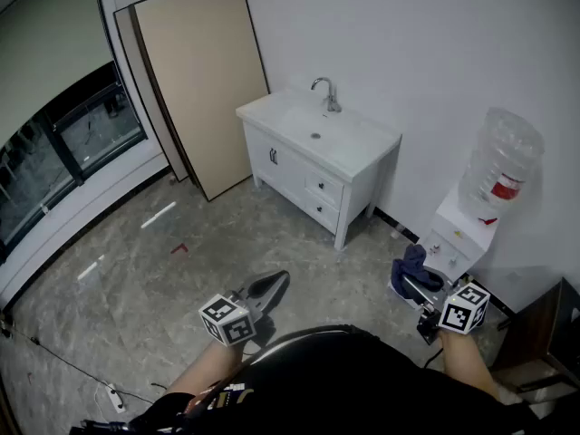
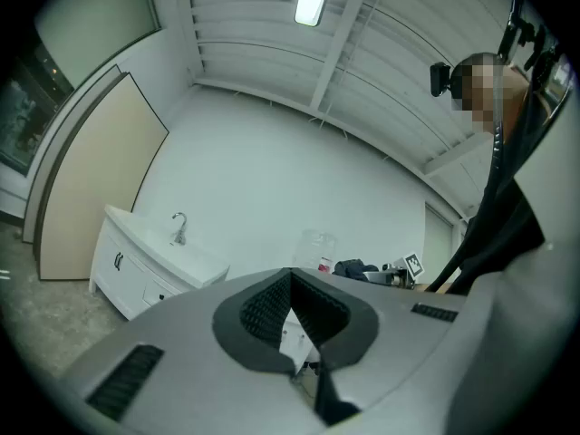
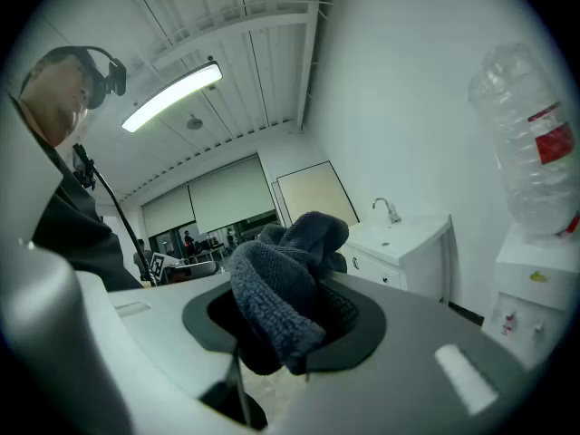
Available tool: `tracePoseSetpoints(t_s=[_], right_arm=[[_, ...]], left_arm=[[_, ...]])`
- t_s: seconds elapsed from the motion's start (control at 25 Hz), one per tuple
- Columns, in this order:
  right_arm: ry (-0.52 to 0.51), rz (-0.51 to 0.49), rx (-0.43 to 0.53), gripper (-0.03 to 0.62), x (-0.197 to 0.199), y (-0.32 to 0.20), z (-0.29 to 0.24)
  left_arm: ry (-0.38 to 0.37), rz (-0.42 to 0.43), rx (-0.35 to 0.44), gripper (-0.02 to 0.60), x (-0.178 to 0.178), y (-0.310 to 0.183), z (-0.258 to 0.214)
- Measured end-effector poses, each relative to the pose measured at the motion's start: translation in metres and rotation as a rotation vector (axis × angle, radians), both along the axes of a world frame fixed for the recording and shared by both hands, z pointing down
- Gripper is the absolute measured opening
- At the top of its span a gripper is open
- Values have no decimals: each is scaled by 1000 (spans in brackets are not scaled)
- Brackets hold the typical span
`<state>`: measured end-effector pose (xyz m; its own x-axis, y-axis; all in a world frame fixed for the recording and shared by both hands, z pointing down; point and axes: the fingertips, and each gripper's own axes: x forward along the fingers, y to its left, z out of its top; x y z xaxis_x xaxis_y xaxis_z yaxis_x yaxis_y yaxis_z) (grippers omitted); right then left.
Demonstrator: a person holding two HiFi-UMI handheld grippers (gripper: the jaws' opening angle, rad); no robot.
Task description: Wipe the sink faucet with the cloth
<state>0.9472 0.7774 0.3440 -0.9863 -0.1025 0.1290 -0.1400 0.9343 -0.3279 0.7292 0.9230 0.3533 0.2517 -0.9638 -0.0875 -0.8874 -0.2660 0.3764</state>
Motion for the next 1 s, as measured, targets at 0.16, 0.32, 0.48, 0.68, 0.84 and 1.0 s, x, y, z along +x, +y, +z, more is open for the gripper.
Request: tracePoseSetpoints(t_s=[0.16,0.32,0.48,0.68,0.84,1.0], right_arm=[[5,2,-4,138,1,-1,1],[6,1,-1,138,3,0,1],[7,5,0,138,8,-3,3],[1,-5,-29,141,13,-3,4],[11,-23,-32,143,18,-5,7],[21,-51,-25,143,20,-11,10]], left_arm=[[5,-3,5,-9,-1,0,-2],[5,-4,5,-9,0,-1,-1],[8,-7,6,-9,4,-3,1],[10,-12,1,-9,8,-3,1],[14,-27,-7,-9,14,-5,2],[21,-54,-14,-9,20,-7,5]])
